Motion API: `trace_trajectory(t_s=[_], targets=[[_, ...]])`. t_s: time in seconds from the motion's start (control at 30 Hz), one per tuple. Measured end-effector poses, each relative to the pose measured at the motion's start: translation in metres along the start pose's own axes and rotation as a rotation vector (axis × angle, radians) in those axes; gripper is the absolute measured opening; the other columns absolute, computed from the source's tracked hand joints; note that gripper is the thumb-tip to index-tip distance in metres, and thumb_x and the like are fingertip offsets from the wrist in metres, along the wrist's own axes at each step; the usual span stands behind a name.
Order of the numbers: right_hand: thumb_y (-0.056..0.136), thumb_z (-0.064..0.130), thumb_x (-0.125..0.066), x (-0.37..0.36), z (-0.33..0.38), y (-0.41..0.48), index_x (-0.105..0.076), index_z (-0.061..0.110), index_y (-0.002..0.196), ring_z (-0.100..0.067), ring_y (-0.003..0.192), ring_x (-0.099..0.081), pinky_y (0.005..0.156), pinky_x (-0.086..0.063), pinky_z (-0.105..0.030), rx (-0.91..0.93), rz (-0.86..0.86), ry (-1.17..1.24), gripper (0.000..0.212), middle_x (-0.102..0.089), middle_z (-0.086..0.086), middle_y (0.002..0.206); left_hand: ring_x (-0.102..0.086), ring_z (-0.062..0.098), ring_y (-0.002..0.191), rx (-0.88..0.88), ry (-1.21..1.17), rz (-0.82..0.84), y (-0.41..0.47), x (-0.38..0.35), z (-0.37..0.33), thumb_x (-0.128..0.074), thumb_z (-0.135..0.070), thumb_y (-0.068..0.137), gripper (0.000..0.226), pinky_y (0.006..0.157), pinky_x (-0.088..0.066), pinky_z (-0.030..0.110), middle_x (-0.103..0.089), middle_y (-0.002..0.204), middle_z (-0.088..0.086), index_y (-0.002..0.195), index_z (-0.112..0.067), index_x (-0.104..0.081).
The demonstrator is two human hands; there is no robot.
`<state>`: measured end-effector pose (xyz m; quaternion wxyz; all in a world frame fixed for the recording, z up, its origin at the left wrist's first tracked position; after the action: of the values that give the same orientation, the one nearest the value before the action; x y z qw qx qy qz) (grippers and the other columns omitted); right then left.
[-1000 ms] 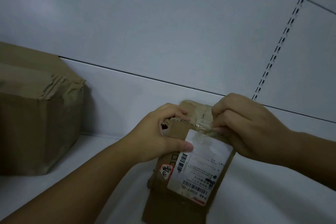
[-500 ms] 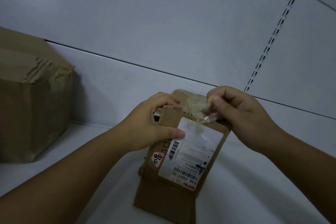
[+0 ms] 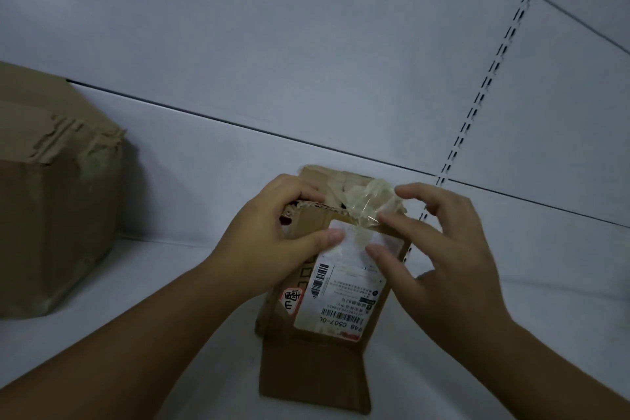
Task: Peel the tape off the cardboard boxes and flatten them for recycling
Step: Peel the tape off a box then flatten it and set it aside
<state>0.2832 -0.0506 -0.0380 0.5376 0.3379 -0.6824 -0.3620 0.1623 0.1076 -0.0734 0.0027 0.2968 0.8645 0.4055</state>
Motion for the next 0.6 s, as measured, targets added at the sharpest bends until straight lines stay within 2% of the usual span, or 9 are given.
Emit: trace_trajectory(t_s=[0.17, 0.23, 0.37, 0.43, 0.53, 0.6], targets=[[0.082, 0.028, -0.063, -0.011, 0.006, -0.003, -0.073, 0.006, 0.095, -0.02, 0.108, -0.049, 0.09, -0.04, -0.032, 0.01, -0.164, 0.003, 0.028, -0.062, -0.012, 0.112, -0.056, -0.002, 0.101, -0.002, -0.002, -0.017, 0.0, -0.001, 0.0, -0.071, -0.048, 0.066, 0.038, 0.075, -0.048, 0.011, -0.054, 0.11, -0.026, 0.099, -0.035, -0.059], [0.082, 0.027, -0.064, -0.012, 0.007, -0.003, -0.072, 0.005, 0.093, -0.021, 0.106, -0.05, 0.088, -0.042, -0.034, 0.027, -0.186, -0.007, 0.026, -0.063, -0.013, 0.111, -0.056, -0.003, 0.1, -0.004, 0.014, -0.021, 0.0, -0.001, 0.001, -0.071, -0.048, 0.066, 0.041, 0.075, -0.048, 0.013, -0.054, 0.11, -0.026, 0.102, -0.032, -0.06], [0.079, 0.028, -0.066, -0.013, 0.004, -0.007, -0.066, 0.01, 0.1, -0.013, 0.11, -0.046, 0.092, -0.04, -0.024, -0.043, -0.215, 0.079, 0.028, -0.057, -0.008, 0.114, -0.055, -0.004, 0.1, 0.001, 0.027, -0.021, -0.001, -0.002, 0.001, -0.07, -0.05, 0.066, 0.043, 0.074, -0.047, 0.011, -0.053, 0.111, -0.027, 0.103, -0.031, -0.06], [0.077, 0.032, -0.068, -0.012, 0.004, -0.011, -0.063, 0.013, 0.097, -0.01, 0.113, -0.043, 0.094, -0.037, -0.02, -0.083, -0.224, 0.112, 0.027, -0.054, -0.005, 0.116, -0.056, -0.004, 0.1, 0.006, 0.023, -0.021, 0.0, -0.003, 0.0, -0.07, -0.051, 0.066, 0.043, 0.074, -0.048, 0.011, -0.054, 0.111, -0.027, 0.103, -0.032, -0.06], [0.076, 0.036, -0.066, -0.015, 0.007, -0.013, -0.069, 0.01, 0.08, -0.016, 0.112, -0.045, 0.091, -0.039, -0.031, -0.104, -0.209, 0.061, 0.027, -0.058, -0.011, 0.114, -0.055, -0.005, 0.099, -0.001, 0.029, -0.022, 0.0, -0.003, 0.0, -0.07, -0.05, 0.066, 0.043, 0.073, -0.047, 0.01, -0.054, 0.11, -0.026, 0.103, -0.032, -0.059], [0.076, 0.039, -0.065, -0.017, 0.009, -0.014, -0.071, 0.009, 0.082, -0.019, 0.111, -0.046, 0.09, -0.04, -0.036, -0.131, -0.206, 0.039, 0.031, -0.059, -0.012, 0.115, -0.056, -0.005, 0.099, -0.002, 0.023, -0.025, 0.0, -0.003, 0.001, -0.071, -0.049, 0.066, 0.042, 0.073, -0.047, 0.01, -0.054, 0.11, -0.026, 0.102, -0.031, -0.059]])
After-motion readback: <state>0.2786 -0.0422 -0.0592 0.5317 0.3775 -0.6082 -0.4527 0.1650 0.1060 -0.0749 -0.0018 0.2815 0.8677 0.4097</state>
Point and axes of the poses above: each hand's wrist, its own y-axis towards the middle knuckle, its own x-axis out of the back of the hand, z = x × y, the point moved 2 cm from there along y, towards the middle knuckle
